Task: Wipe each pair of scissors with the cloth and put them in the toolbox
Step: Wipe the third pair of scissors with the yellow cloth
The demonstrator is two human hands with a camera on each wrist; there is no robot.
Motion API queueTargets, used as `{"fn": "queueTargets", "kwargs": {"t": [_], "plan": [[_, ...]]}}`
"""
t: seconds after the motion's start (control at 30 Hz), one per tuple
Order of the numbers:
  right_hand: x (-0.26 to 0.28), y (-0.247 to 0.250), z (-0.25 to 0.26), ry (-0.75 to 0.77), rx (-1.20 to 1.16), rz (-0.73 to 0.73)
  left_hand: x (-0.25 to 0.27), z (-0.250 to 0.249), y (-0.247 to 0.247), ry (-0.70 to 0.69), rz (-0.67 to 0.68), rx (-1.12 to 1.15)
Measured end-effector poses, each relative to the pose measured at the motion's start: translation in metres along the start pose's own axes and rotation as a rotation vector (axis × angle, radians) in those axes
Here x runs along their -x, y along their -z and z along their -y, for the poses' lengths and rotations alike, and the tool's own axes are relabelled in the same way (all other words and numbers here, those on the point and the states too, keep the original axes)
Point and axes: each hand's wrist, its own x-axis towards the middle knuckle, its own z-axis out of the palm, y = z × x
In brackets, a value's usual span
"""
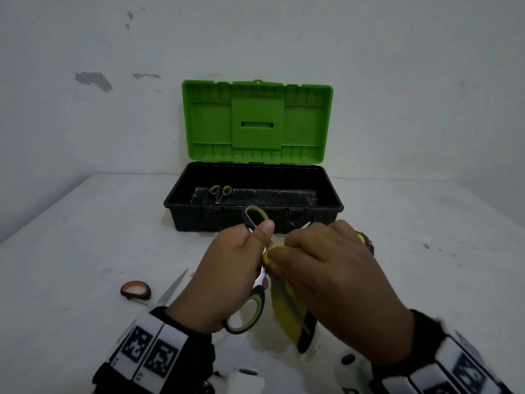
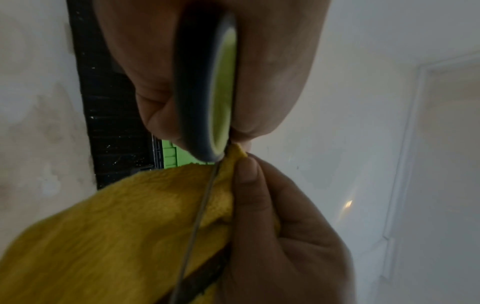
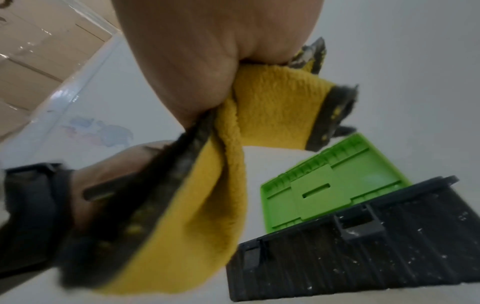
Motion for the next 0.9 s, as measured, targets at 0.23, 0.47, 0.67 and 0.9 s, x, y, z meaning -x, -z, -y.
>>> {"fn": "queueTargets", "kwargs": {"t": [0.23,0.47,0.67,0.9], "plan": [[0.000,0.000,0.001,0.026,0.010,-0.005,-0.004,-0.001,0.002,-0.035,0.026,-0.003],[0.005,-0.001,-0.018,-0.040,-0.028,-0.097,0.003,-0.007,0.003,-0.029,0.102,0.092],[0.006,0.001,-0.041,-0.119,-0.027,-0.117,0.004,-0.010,0.003,-0.017,0.118,0.115],[0.010,0.007,-0.073,-0.257,-0.043,0.001,0.001,-0.004,0.003,-0.022,0.117,0.083]]}}
